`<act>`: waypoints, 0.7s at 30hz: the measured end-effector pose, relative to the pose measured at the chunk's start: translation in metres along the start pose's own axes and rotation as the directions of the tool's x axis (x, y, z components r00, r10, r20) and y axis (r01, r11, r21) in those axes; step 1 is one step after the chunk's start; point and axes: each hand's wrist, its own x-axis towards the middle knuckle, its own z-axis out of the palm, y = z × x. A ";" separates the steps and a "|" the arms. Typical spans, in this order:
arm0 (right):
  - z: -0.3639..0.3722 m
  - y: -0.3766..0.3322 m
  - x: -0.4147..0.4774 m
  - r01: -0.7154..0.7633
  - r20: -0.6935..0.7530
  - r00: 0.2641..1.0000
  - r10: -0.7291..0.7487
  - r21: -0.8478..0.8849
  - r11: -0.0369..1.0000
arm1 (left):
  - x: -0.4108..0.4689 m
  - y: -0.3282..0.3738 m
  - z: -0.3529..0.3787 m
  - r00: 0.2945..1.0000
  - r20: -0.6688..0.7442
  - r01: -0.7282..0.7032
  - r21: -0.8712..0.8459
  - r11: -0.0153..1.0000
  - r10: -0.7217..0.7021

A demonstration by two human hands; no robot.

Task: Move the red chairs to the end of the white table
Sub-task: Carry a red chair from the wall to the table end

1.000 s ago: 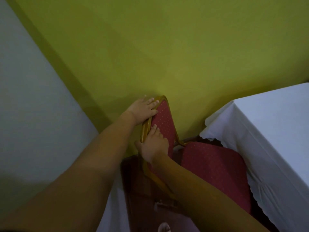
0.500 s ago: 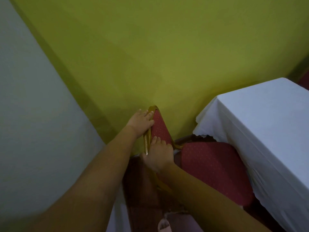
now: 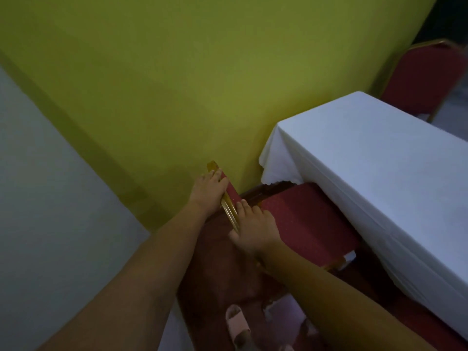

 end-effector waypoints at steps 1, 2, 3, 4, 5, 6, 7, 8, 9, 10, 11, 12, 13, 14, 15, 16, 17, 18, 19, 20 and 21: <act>0.002 0.008 -0.009 -0.005 -0.007 1.000 0.005 0.000 1.000 | -0.003 0.007 0.004 0.999 -0.038 -0.032 -0.060 0.998 0.029; 0.005 0.015 -0.017 -0.014 -0.011 1.000 0.014 0.006 1.000 | -0.005 0.011 0.008 0.993 -0.090 -0.084 -0.118 0.989 0.073; 0.008 0.022 -0.026 -0.023 -0.017 1.000 0.024 0.016 1.000 | -0.007 0.012 0.011 0.983 -0.133 -0.144 -0.154 0.977 0.124; 0.010 0.027 -0.034 -0.031 -0.022 0.999 0.032 0.029 0.999 | -0.007 0.012 0.015 0.972 -0.162 -0.197 -0.165 0.966 0.170; 0.013 0.031 -0.040 -0.042 -0.044 0.998 0.045 0.058 0.997 | -0.006 0.011 0.017 0.964 -0.169 -0.231 -0.160 0.960 0.204; 0.016 0.034 -0.045 -0.054 -0.084 0.995 0.061 0.089 0.995 | -0.004 0.010 0.018 0.963 -0.155 -0.243 -0.153 0.958 0.220; 0.018 0.034 -0.049 -0.068 -0.108 0.991 0.082 0.127 0.990 | -0.002 0.009 0.017 0.965 -0.139 -0.241 -0.146 0.960 0.221; 0.018 0.030 -0.051 -0.083 -0.128 0.986 0.106 0.177 0.981 | 0.001 0.010 0.016 0.970 -0.114 -0.230 -0.139 0.963 0.215; 0.015 0.024 -0.051 -0.105 -0.144 0.980 0.140 0.230 0.968 | 0.004 0.010 0.015 0.972 -0.098 -0.225 -0.126 0.966 0.214; 0.012 0.015 -0.049 -0.133 -0.143 0.973 0.179 0.281 0.950 | 0.007 0.010 0.015 0.970 -0.099 -0.233 -0.114 0.966 0.222; 0.010 0.006 -0.047 -0.169 -0.131 0.966 0.223 0.334 0.927 | 0.010 0.010 0.015 0.964 -0.120 -0.249 -0.111 0.962 0.236; 0.010 0.001 -0.043 -0.208 -0.125 0.954 0.274 0.381 0.901 | 0.012 0.010 0.015 0.956 -0.152 -0.268 -0.115 0.957 0.250; 0.011 -0.002 -0.040 -0.242 -0.127 0.940 0.318 0.409 0.880 | 0.011 0.011 0.015 0.945 -0.193 -0.290 -0.120 0.949 0.264; 0.012 -0.003 -0.037 -0.260 -0.136 0.930 0.342 0.417 0.871 | 0.011 0.011 0.015 0.930 -0.241 -0.313 -0.123 0.942 0.278; 0.014 -0.002 -0.035 -0.250 -0.165 0.926 0.339 0.403 0.880 | 0.010 0.010 0.016 0.915 -0.286 -0.331 -0.124 0.935 0.286; 0.017 0.000 -0.033 -0.215 -0.216 0.926 0.310 0.373 0.903 | 0.010 0.010 0.018 0.901 -0.322 -0.346 -0.126 0.930 0.292; 0.019 0.003 -0.032 -0.180 -0.262 0.924 0.278 0.342 0.922 | 0.010 0.009 0.019 0.889 -0.349 -0.361 -0.133 0.923 0.297; 0.021 0.005 -0.031 -0.153 -0.304 0.918 0.256 0.326 0.933 | 0.011 0.008 0.019 0.881 -0.365 -0.372 -0.138 0.918 0.302; 0.023 0.006 -0.030 -0.126 -0.340 0.910 0.237 0.318 0.940 | 0.013 0.007 0.020 0.880 -0.366 -0.373 -0.141 0.917 0.302; 0.024 0.009 -0.028 -0.101 -0.372 0.902 0.220 0.314 0.944 | 0.015 0.007 0.020 0.886 -0.356 -0.365 -0.144 0.920 0.296; 0.025 0.011 -0.026 -0.089 -0.391 0.896 0.212 0.308 0.947 | 0.018 0.007 0.020 0.895 -0.340 -0.354 -0.148 0.924 0.288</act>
